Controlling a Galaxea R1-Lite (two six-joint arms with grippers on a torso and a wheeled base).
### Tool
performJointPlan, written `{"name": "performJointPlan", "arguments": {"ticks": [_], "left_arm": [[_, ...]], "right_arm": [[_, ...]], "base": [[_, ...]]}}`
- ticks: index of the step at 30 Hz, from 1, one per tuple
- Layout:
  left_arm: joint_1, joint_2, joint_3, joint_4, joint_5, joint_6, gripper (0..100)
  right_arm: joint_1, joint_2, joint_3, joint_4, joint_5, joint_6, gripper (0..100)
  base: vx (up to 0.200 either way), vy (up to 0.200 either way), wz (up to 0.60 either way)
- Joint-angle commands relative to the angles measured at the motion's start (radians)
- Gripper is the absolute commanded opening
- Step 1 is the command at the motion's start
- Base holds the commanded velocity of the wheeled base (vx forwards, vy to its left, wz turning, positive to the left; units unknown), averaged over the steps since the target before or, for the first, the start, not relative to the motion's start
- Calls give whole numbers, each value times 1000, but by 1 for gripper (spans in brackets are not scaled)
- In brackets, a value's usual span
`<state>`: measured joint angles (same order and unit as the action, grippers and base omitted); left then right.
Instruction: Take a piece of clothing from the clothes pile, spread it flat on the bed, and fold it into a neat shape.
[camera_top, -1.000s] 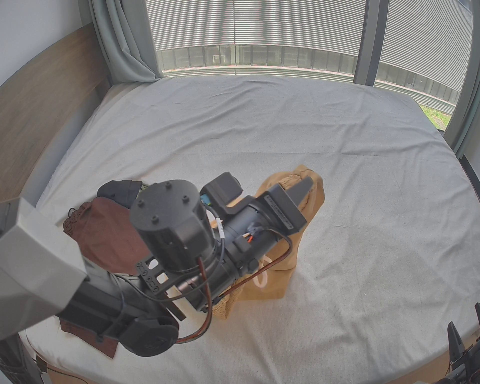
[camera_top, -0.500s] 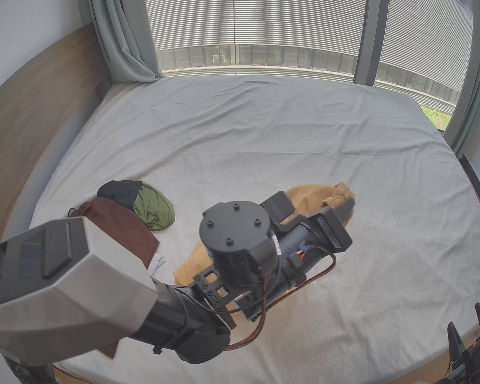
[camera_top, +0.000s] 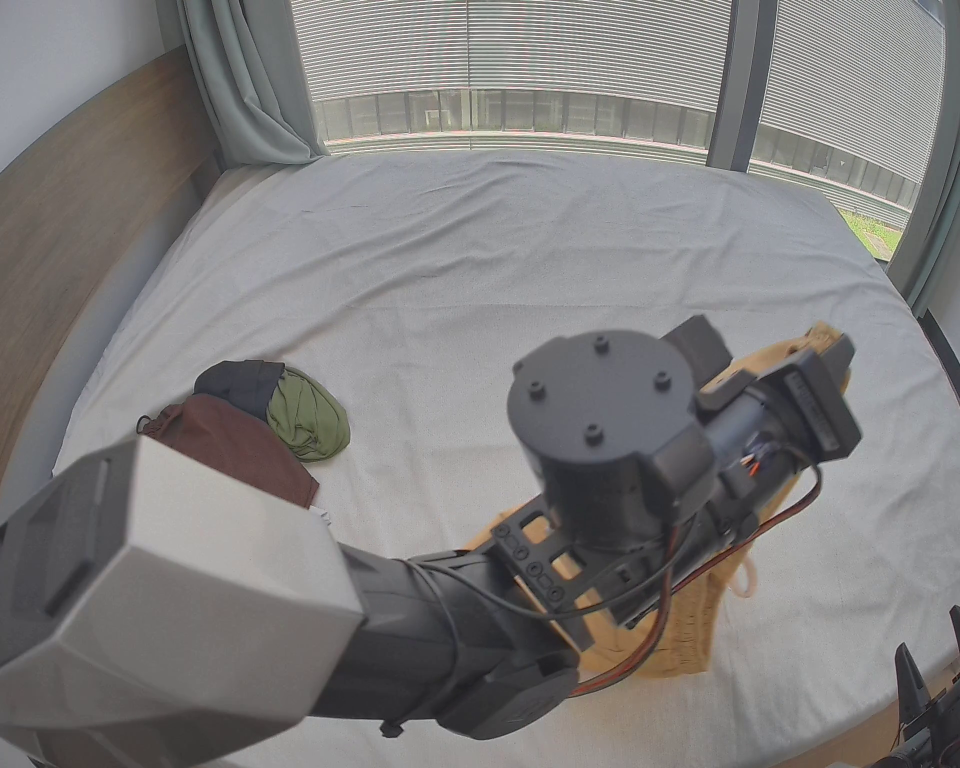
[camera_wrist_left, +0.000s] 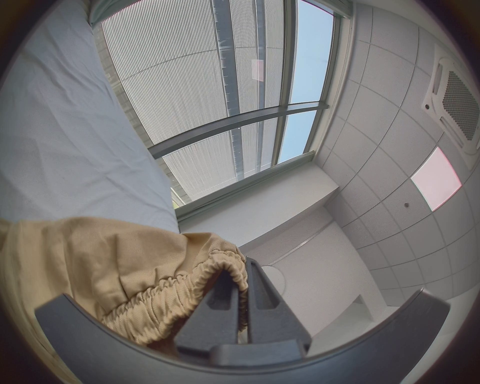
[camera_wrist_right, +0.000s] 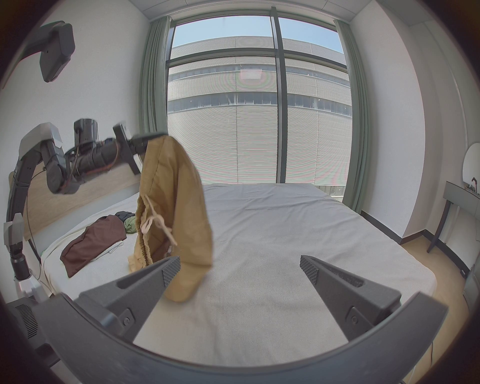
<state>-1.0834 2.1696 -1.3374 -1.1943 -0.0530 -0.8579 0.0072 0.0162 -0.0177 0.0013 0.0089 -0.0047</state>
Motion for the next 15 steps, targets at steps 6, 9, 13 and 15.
{"name": "performJointPlan", "arguments": {"ticks": [6, 9, 13, 15], "left_arm": [[-52, -129, -197, 150, 21, -86, 0], [3, -174, -75, 143, 25, -81, 0], [105, -238, 83, 133, 8, -75, 0], [138, -254, 129, 133, 4, -64, 0]], "right_arm": [[0, -16, 18, -1, 0, -1, 100], [0, -16, 18, 0, 0, -1, 100], [0, -16, 18, 0, 0, -1, 100], [0, -16, 18, 0, 0, -1, 100]], "base": [[0, 0, 0], [0, 0, 0], [0, 0, 0], [0, 0, 0]]}}
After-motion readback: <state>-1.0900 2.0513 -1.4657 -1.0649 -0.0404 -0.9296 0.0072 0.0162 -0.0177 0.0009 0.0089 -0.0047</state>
